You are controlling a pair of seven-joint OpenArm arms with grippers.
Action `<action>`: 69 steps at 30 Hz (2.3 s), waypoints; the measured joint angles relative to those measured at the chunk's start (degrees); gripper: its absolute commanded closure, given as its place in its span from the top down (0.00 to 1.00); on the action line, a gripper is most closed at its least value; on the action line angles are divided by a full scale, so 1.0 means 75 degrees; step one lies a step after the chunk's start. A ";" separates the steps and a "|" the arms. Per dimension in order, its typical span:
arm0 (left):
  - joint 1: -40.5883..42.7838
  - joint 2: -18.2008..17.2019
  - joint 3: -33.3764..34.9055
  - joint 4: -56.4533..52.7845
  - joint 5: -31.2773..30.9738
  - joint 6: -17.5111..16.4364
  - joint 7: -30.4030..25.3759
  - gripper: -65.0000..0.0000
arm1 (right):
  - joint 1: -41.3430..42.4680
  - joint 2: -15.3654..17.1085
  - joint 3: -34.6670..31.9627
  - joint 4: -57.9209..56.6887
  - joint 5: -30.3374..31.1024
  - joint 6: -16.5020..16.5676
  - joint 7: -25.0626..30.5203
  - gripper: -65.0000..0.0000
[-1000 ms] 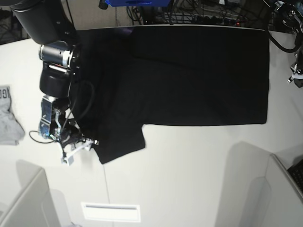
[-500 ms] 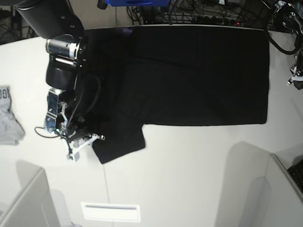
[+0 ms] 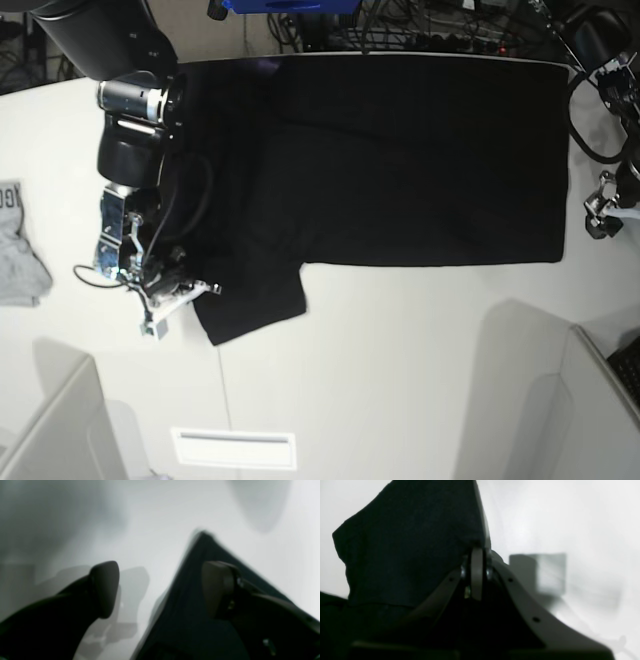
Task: Fold the T-shirt properly
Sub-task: 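Reach the right gripper to the hem corner beside the sleeve and grasp it, then lift the hem with both grippers and fold it over onto the collar edge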
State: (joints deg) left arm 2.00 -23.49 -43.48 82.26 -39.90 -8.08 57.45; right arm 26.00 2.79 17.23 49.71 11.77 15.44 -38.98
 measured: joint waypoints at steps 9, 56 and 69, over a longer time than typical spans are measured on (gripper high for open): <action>-0.2652 -0.0163 0.2122 -0.2955 0.1830 -0.0105 -0.0070 0.76 | 0.0000 -0.0017 0.0000 0.0015 0.0003 0.0000 -0.0017 0.00; -0.0119 -0.0058 0.1335 -0.0015 0.0906 -0.1734 -0.0087 0.00 | -0.2206 0.0125 -0.0029 0.4701 -0.0061 0.0000 -0.0758 0.00; 0.1906 -0.0009 0.1151 0.1906 0.0915 -0.2445 -0.0023 0.00 | -0.4336 0.0122 0.0009 0.7845 -0.0009 0.0006 -0.1990 0.00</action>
State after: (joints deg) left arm 16.29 -23.55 -34.85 96.55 -33.04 -26.41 57.28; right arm -6.52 3.70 17.30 108.55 11.70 15.49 -53.91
